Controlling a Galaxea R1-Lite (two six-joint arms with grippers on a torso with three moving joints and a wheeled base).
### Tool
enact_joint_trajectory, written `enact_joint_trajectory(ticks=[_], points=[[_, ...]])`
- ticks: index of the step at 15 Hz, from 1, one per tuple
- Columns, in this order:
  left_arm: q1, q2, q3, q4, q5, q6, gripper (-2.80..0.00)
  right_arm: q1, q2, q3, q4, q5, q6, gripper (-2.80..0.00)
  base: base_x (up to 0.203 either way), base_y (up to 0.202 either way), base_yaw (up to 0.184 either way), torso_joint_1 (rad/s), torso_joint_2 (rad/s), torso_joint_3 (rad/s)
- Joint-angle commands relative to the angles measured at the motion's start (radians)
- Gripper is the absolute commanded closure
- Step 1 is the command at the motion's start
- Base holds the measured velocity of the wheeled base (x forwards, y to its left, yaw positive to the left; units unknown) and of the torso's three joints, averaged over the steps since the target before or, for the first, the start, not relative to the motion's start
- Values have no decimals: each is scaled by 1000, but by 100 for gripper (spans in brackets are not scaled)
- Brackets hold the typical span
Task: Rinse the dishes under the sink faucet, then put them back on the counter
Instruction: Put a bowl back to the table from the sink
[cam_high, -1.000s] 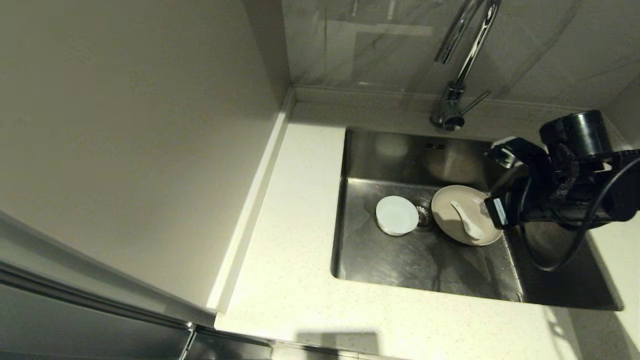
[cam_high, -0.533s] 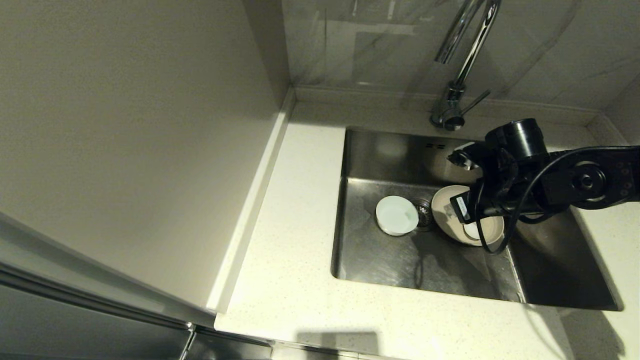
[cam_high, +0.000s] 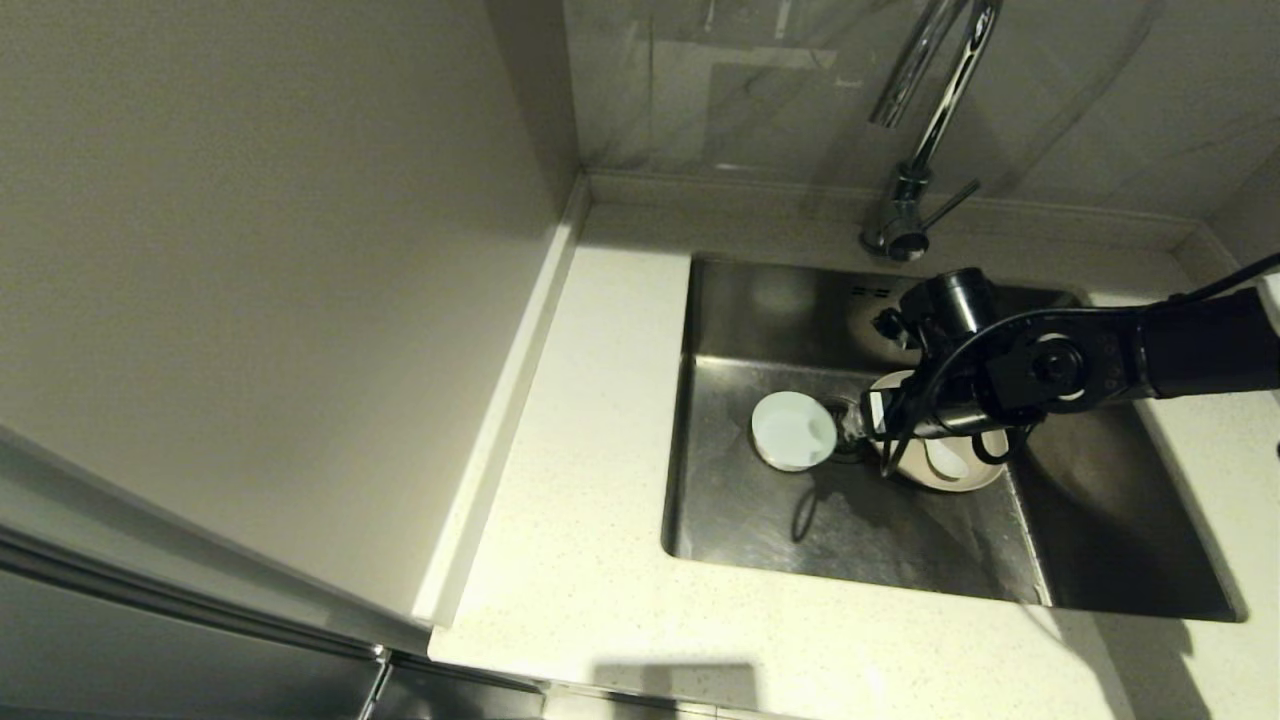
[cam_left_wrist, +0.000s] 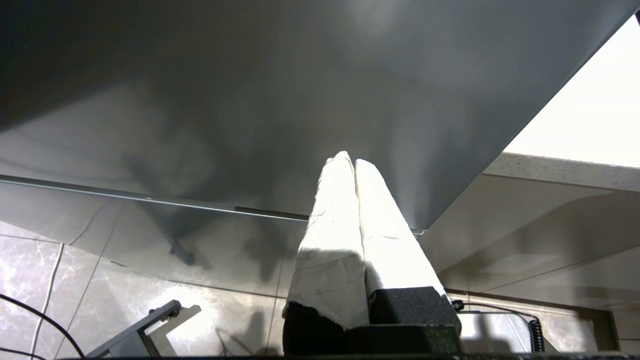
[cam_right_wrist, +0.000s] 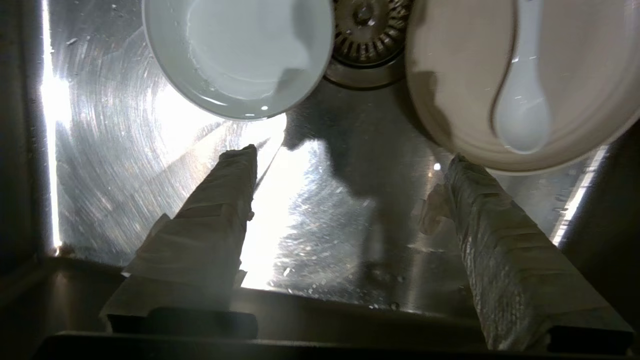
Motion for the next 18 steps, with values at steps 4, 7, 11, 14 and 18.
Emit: enact_joint_trajectory(ticks=[4,7,11,14,18], points=[[0,-3,0,0,0,0,0,43,144,-81,0,-60,37,-280,0,0,0,0,0,0],[0,-3,0,0,0,0,0,69,188,-106,-5,-122,38,-280,0,0,0,0,0,0],[0,-3,0,0,0,0,0,73,253,-185,-7,-175,58,-280,0,0,0,0,0,0],[0,-3,0,0,0,0,0,74,294,-257,-24,-254,87,-280,0,0,0,0,0,0],[0,-3,0,0,0,0,0,82,323,-264,-45,-299,93,-280,0,0,0,0,0,0]])
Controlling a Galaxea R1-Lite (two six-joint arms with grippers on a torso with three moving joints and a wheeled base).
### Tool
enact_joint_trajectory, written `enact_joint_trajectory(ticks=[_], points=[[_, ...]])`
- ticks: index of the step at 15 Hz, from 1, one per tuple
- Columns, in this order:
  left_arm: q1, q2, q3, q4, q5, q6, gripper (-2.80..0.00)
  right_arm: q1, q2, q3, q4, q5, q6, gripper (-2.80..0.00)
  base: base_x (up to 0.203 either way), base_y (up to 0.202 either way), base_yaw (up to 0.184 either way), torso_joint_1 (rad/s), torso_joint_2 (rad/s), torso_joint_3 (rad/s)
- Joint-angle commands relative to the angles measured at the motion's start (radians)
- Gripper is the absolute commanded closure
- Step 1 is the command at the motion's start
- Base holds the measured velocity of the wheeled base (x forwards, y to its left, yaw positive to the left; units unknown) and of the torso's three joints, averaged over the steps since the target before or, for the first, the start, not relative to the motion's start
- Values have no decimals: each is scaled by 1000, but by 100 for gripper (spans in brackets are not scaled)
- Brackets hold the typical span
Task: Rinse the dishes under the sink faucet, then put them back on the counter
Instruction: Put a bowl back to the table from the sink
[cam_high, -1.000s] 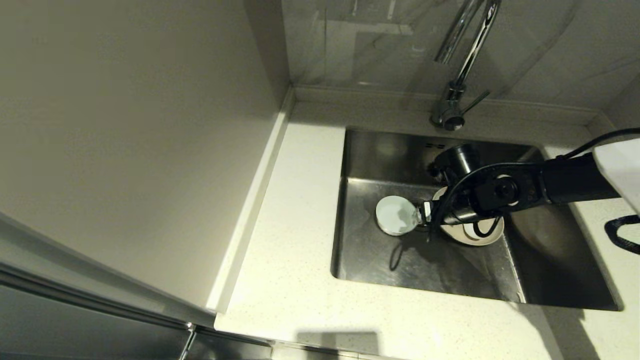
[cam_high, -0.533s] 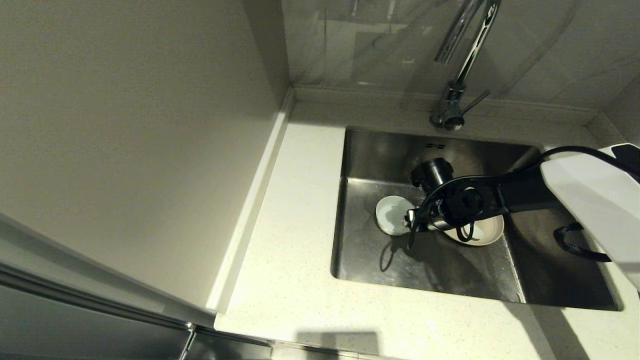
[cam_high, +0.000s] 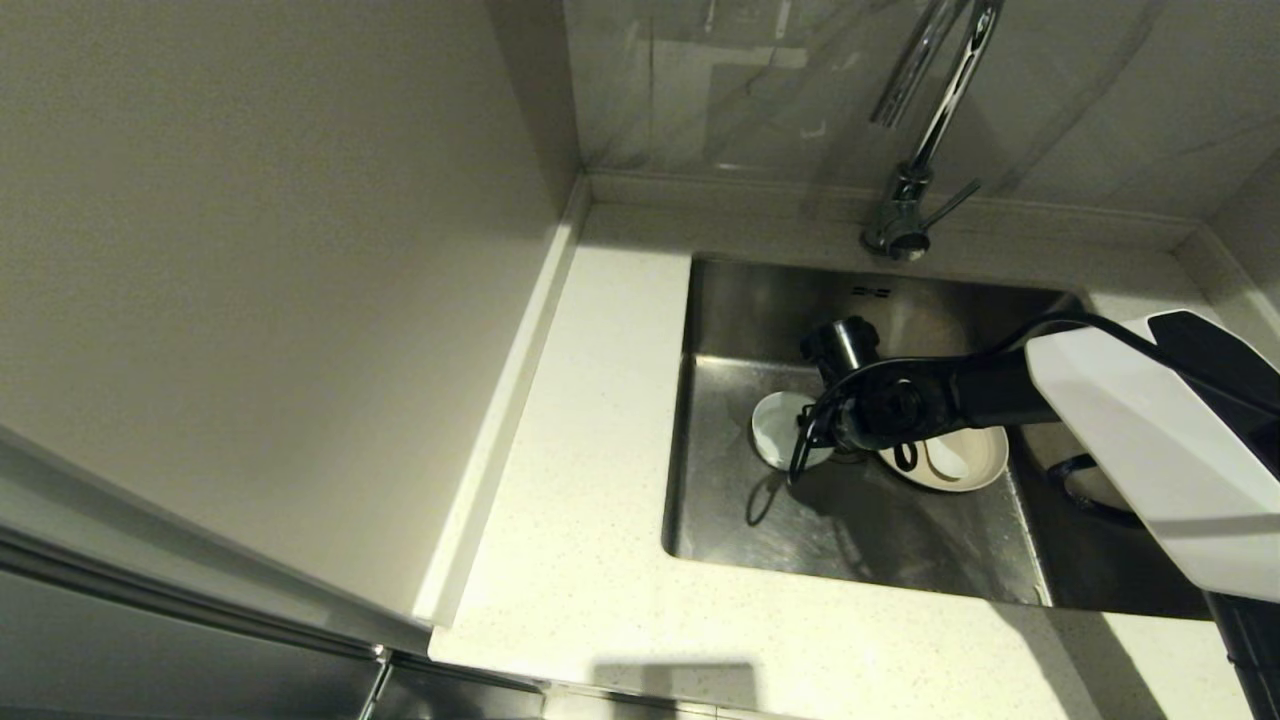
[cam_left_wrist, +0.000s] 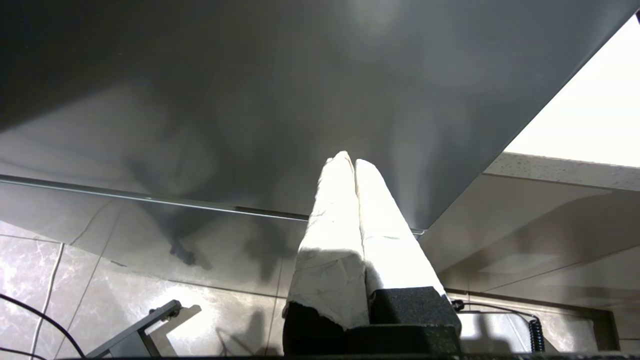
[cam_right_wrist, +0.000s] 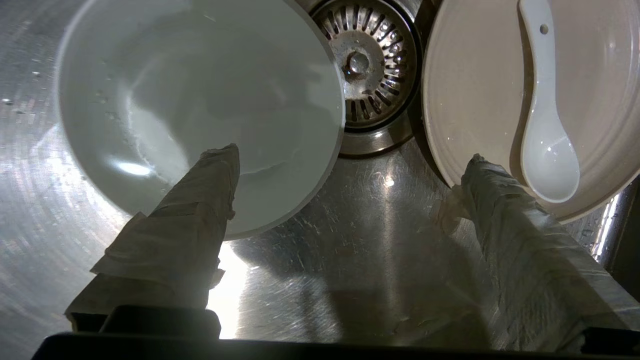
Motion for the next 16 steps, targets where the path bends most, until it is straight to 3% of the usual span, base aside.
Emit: enact_joint_trajectory(ticks=[1,13,14,16], points=[[0,-3,0,0,0,-1,0,1,25,-5,1,-4,12,-280,0,0,0,0,0,0],[0,-3,0,0,0,-1,0,-33,156,-154,1,30,17,-280,0,0,0,0,0,0],[0,-3,0,0,0,-1,0,-34,158,-154,1,35,17,0,0,0,0,0,0,0],[0,-3,0,0,0,-1,0,-34,164,-155,3,52,14,0,0,0,0,0,0,0]])
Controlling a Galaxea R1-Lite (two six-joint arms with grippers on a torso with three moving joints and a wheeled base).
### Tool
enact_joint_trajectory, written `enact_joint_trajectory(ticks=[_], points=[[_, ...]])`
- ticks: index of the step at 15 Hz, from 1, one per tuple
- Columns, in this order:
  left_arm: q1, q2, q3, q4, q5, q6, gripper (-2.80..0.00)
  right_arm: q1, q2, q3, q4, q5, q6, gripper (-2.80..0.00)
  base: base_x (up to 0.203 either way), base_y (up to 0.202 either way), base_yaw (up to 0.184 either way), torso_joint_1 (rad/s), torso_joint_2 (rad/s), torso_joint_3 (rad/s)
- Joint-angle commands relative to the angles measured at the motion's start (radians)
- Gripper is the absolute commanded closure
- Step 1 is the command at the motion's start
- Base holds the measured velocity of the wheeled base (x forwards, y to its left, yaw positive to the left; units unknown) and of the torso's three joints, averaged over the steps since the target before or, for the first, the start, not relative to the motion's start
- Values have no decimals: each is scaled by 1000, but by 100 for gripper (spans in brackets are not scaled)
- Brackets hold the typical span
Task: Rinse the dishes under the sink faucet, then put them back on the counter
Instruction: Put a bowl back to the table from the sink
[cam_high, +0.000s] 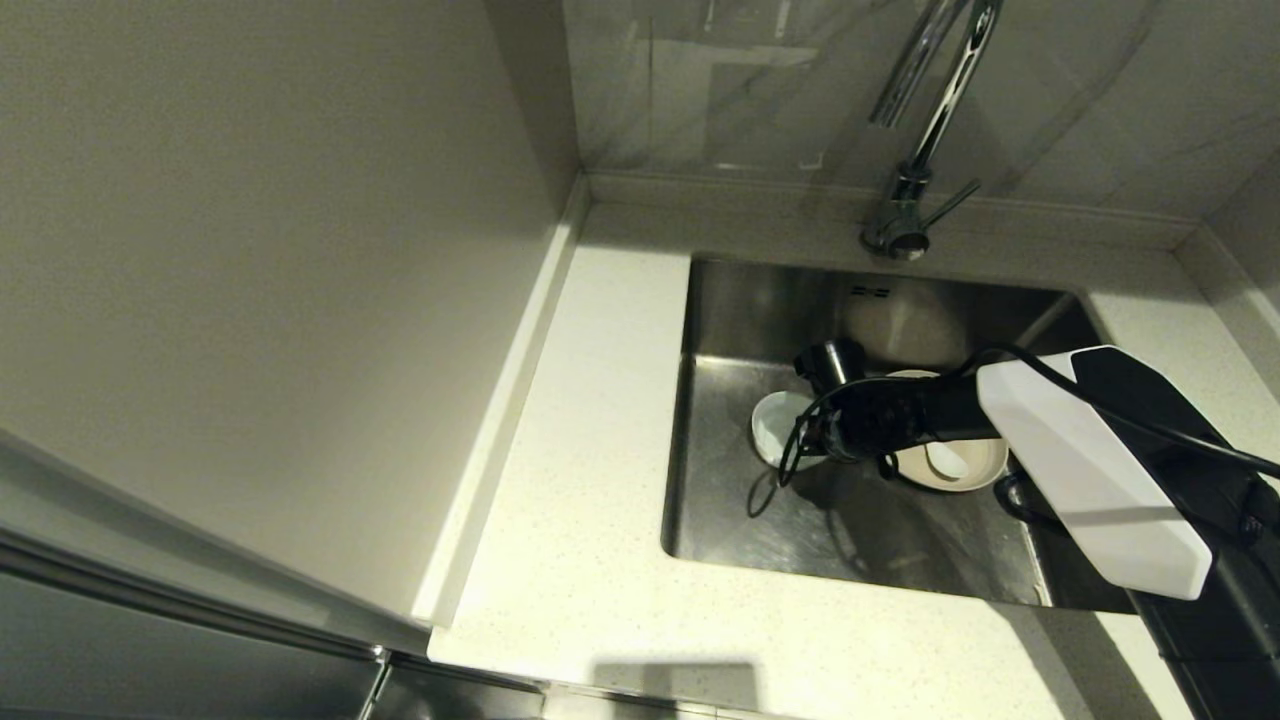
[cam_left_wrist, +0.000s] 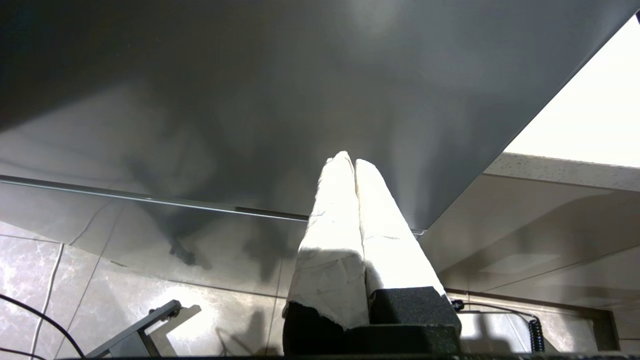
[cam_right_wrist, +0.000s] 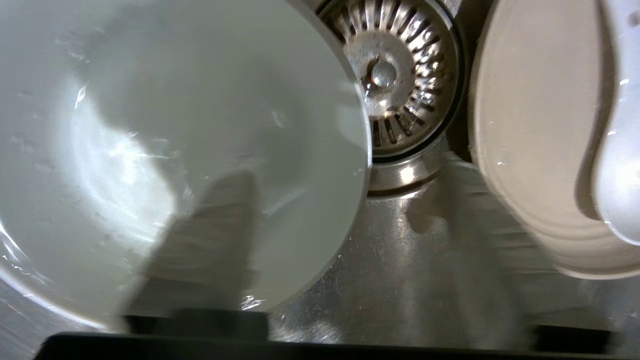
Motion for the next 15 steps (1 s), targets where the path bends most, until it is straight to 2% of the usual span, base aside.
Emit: enact_joint_trajectory(ticks=[1,15], points=[[0,-3,0,-1,0,-1,0,0,9,-1,0,16,1,0,0,0,0,0,0,0],[0,-3,0,-1,0,-1,0,-41,-39,22,1,12,3,0,0,0,0,0,0,0]])
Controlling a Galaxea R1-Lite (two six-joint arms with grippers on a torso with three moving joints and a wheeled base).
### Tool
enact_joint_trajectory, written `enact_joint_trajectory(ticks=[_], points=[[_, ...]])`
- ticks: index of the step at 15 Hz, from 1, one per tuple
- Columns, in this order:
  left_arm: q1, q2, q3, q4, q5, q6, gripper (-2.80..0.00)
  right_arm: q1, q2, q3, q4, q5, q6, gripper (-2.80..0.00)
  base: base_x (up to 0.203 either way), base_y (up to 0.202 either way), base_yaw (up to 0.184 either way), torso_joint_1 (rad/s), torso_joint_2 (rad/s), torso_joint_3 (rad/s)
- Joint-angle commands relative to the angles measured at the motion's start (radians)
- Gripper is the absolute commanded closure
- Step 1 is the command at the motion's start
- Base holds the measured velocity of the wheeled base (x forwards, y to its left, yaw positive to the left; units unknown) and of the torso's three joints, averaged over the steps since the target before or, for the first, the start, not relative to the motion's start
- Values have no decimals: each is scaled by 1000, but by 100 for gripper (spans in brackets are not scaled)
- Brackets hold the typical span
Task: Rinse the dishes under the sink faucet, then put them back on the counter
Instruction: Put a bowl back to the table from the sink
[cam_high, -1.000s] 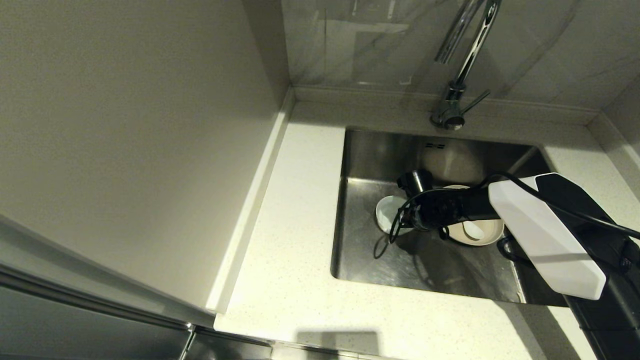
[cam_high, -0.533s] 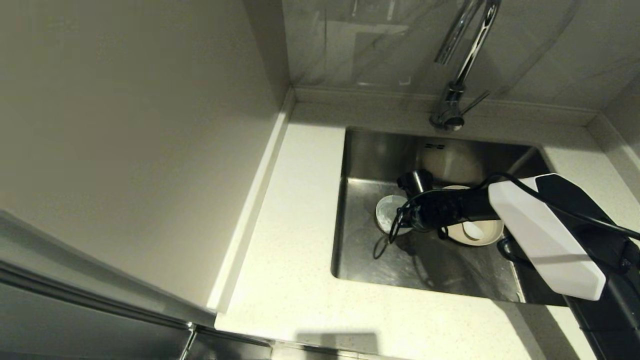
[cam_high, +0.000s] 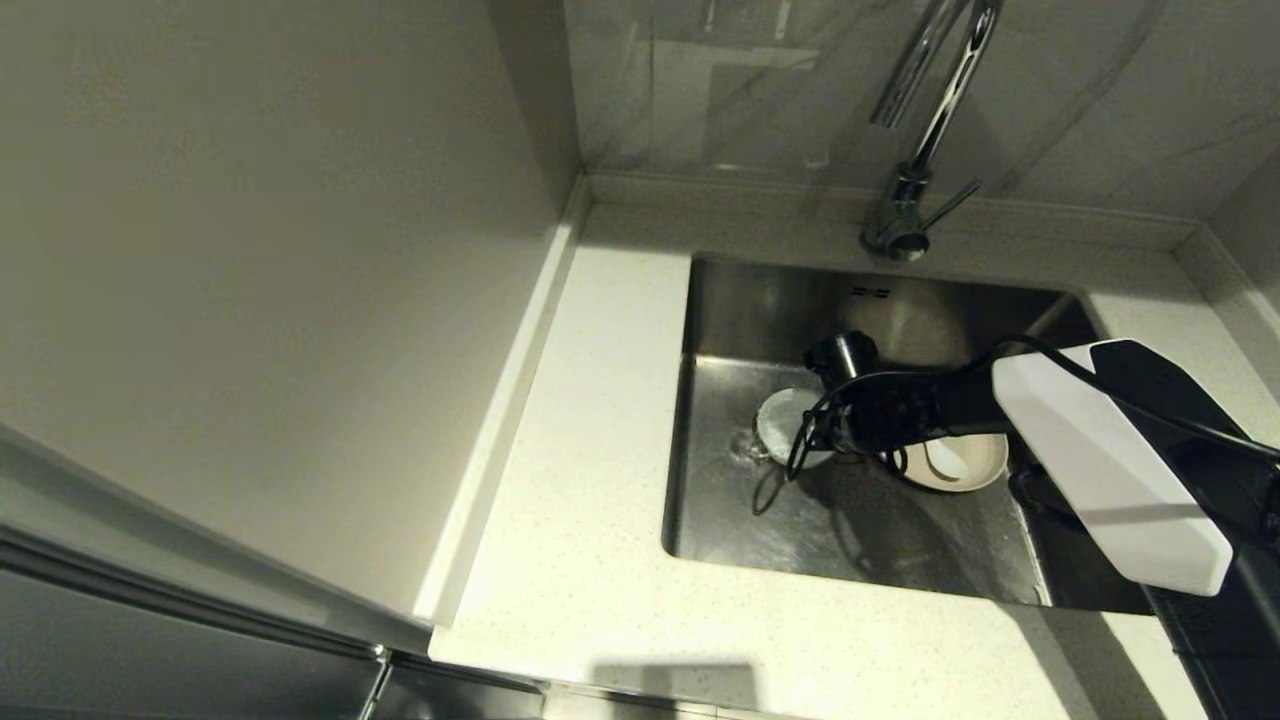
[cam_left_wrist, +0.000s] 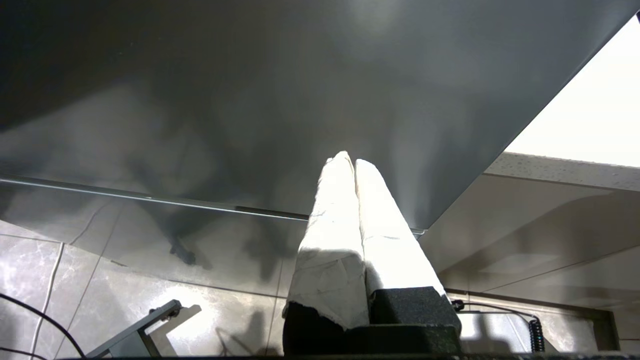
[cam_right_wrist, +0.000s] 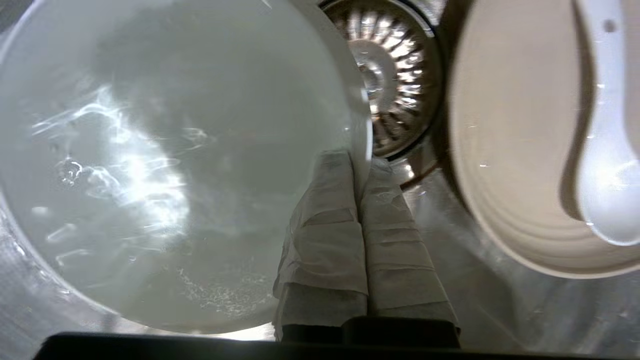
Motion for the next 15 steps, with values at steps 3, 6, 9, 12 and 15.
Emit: enact_joint_trajectory(ticks=[3,6,9,12,15], points=[[0,-3,0,0,0,-1,0,-34,-43,1,2,4,10,0,0,0,0,0,0,0],[0,-3,0,0,0,-1,0,-62,-71,13,5,6,22,0,0,0,0,0,0,0],[0,-3,0,0,0,-1,0,-89,-101,51,5,6,22,0,0,0,0,0,0,0],[0,-3,0,0,0,-1,0,-114,-149,57,5,3,15,0,0,0,0,0,0,0],[0,-3,0,0,0,-1,0,-119,-195,59,5,3,11,0,0,0,0,0,0,0]])
